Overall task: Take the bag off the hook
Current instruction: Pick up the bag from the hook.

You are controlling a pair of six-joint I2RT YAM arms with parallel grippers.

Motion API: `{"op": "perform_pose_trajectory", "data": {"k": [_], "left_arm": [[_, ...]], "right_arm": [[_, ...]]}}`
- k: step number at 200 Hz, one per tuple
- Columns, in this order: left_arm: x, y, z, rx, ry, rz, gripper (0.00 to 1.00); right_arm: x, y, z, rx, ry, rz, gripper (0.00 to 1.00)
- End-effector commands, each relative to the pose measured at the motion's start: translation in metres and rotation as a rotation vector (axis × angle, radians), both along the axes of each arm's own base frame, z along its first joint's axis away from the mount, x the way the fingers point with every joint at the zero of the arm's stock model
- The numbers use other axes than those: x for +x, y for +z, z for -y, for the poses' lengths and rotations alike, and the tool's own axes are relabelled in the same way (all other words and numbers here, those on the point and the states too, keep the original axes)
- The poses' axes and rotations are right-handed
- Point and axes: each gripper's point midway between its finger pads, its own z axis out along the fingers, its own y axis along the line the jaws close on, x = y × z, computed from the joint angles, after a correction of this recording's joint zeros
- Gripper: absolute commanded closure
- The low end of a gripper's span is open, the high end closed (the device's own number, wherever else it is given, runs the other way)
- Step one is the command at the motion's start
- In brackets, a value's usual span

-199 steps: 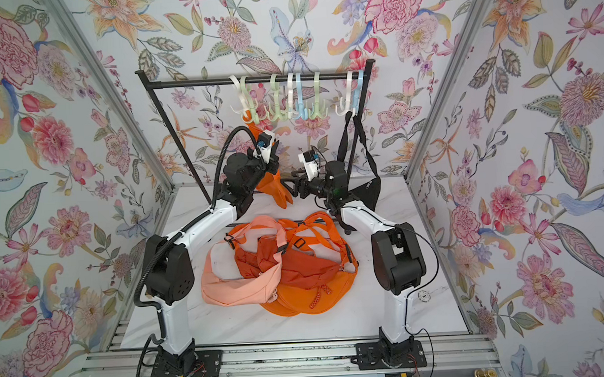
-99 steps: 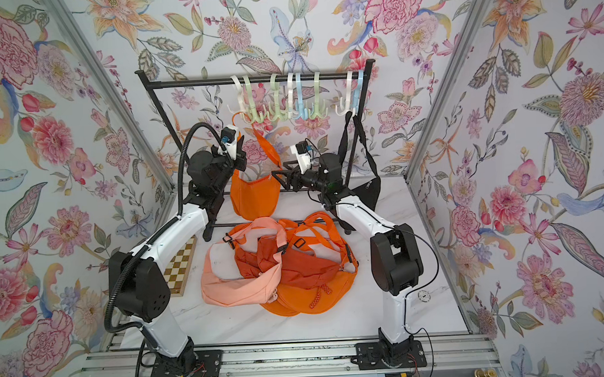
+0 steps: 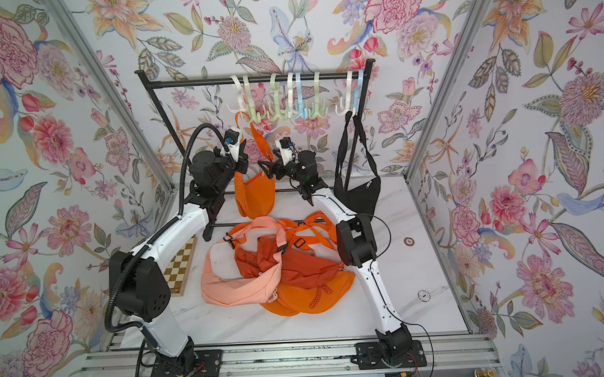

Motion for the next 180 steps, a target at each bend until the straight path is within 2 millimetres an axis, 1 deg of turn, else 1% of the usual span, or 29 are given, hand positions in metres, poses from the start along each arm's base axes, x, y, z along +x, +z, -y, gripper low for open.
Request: {"op": "perform_pose_trajectory", "data": {"k": [1,32,71,94,117,136,164,180], "left_arm": [[-0.011,0.031,-0.007,-0.002,0.0,0.053,1.0],[-0.013,0.03,-0.011,0.004,0.007,0.046,1.0],[-0.013,0.029,-0.01,-0.011,-0.007,0.035,1.0],[-0.014,0.032,-0.01,-0.017,-0.009,0.037,1.0],[-0.015,0.032,-0.01,-0.019,-0.01,0.037,1.0],[-0.015,0.031,-0.01,-0.022,-0.008,0.033,1.0],[-0.014,0.032,-0.01,-0.033,-0.011,0.033,1.0],[-0.015,0.032,-0.01,-0.037,-0.013,0.032,1.0]], "right_arm": [[0.008,0.02,0.001,0.078,-0.047,0.089,0.07],[0.016,0.024,0.004,0.119,-0.106,0.16,0.05],[0.023,0.044,0.014,0.146,-0.221,0.263,0.03],[0.023,0.054,0.019,0.168,-0.274,0.307,0.03],[0.018,0.066,0.016,0.186,-0.278,0.342,0.03],[0.009,0.077,0.011,0.199,-0.251,0.358,0.05],[-0.001,0.083,-0.002,0.195,-0.225,0.376,0.1],[-0.003,0.086,-0.003,0.204,-0.237,0.382,0.13]]}}
